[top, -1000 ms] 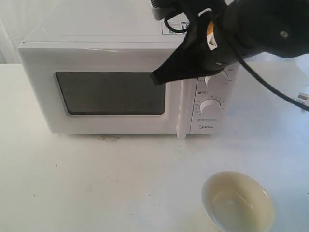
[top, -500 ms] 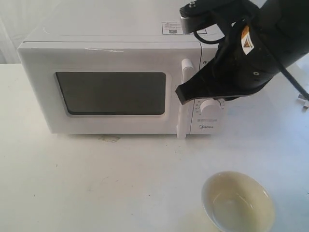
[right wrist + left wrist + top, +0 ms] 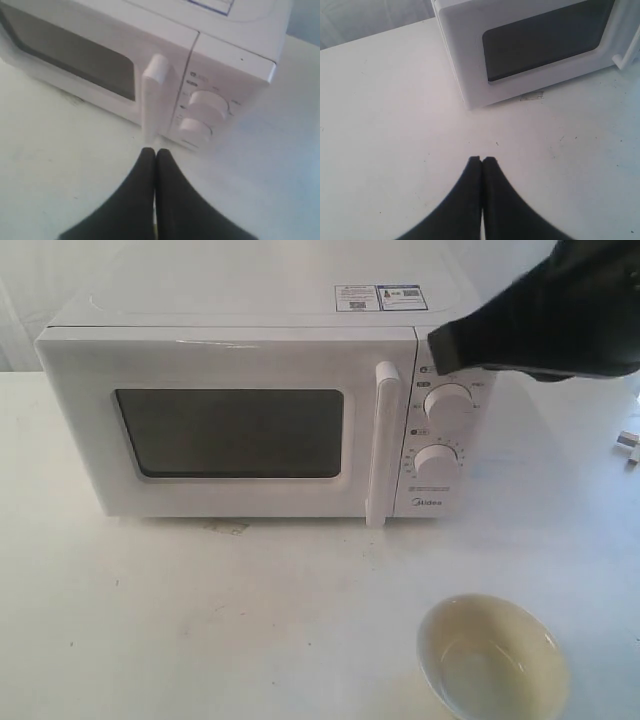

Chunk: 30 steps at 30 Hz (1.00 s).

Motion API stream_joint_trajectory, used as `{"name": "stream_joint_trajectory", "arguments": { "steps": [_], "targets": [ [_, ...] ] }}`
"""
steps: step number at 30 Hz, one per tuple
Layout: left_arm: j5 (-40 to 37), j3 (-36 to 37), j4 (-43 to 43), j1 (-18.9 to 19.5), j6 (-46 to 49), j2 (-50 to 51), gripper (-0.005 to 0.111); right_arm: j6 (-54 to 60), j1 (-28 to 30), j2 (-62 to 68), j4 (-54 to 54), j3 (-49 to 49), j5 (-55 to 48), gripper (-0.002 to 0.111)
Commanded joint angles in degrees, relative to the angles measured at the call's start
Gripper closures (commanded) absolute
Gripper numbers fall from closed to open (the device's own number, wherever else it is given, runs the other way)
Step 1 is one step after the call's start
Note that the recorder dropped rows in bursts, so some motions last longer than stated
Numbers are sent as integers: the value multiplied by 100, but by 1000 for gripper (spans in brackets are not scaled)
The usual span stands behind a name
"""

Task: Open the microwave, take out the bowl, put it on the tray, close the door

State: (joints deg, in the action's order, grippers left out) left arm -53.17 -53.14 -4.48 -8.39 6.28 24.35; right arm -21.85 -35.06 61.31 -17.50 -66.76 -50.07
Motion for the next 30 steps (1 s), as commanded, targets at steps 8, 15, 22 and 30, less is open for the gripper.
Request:
{"name": "stream_joint_trajectory", "arguments": {
  "steps": [8, 15, 22, 30],
  "targets": [
    [4, -11, -21, -22, -12, -31, 107, 119, 86, -2454, 641, 2727, 2720, 108],
    [4, -11, -21, -22, -12, -31, 107, 218, 944, -3497, 641, 3904, 3172, 108],
    [4, -11, -21, -22, -12, -31, 107, 227, 1960, -4665, 653, 4543, 3250, 108],
    [4, -11, -21, -22, -12, -31, 107, 242, 2653, -5989, 696, 5123, 3396, 108]
  ]
}}
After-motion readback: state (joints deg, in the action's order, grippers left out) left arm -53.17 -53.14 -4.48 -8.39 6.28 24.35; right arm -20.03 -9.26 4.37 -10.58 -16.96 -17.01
